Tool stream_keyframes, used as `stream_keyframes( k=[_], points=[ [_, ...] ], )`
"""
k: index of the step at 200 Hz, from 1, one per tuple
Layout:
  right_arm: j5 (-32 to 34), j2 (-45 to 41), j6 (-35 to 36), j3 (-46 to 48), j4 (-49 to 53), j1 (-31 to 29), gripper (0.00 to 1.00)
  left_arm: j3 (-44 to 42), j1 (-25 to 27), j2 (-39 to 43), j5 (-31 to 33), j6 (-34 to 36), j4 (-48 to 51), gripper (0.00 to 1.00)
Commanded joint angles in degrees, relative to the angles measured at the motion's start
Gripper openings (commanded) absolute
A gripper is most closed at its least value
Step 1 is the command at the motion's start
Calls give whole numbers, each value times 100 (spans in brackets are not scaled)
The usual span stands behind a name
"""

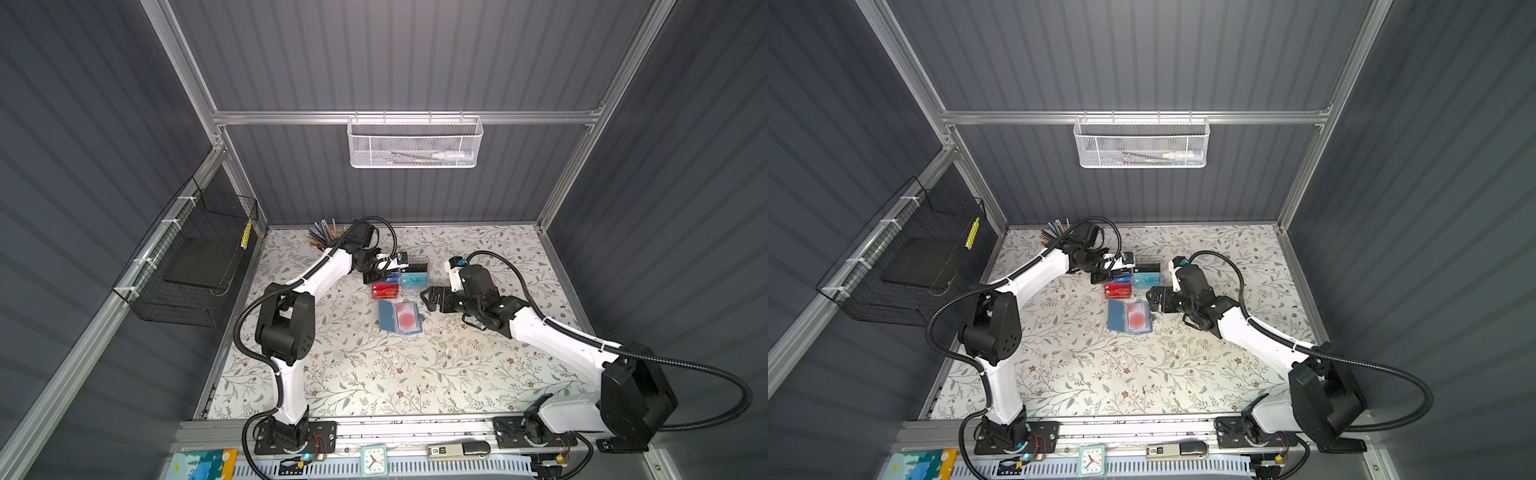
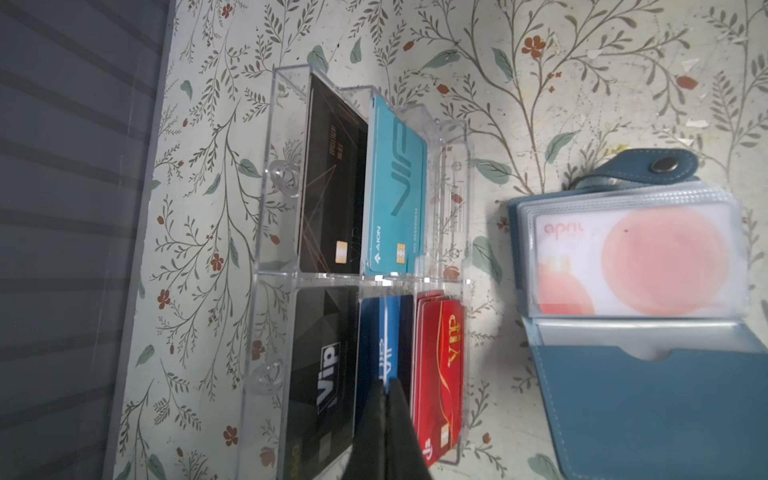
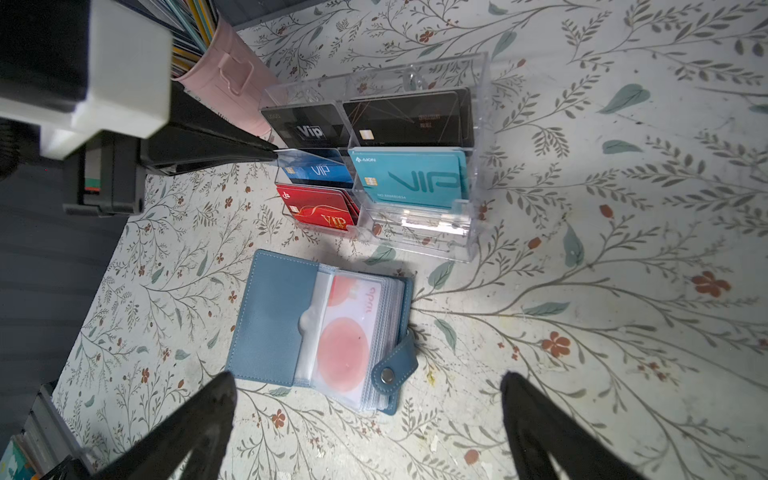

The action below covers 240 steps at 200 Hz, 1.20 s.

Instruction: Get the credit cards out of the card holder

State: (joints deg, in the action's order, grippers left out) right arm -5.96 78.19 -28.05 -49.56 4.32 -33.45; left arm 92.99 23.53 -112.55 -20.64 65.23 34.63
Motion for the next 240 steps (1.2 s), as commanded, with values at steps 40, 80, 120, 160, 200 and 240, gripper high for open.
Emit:
stream_keyframes(
  k=[40,80,120,160,200,240],
  points=[
    [-35,-152,21,59,-46,41,99,37,-44,-115,25,240,181,0],
    [-50,-139,22,78,-95,51,99,44,-46,-244,131,307,237,0],
    [-89,-106,10,95,-130,52,99,-15,-42,-302,359,315,179,0],
    [-80,-137,33,96,-117,62,99,17,-42,-411,318,253,132,0],
    [-107,-122,28,91,-118,66,99,53,-41,-442,425,223,131,0],
    [-142,-138,27,96,-139,65,99,-26,-42,-348,477,197,-2,0]
  ],
)
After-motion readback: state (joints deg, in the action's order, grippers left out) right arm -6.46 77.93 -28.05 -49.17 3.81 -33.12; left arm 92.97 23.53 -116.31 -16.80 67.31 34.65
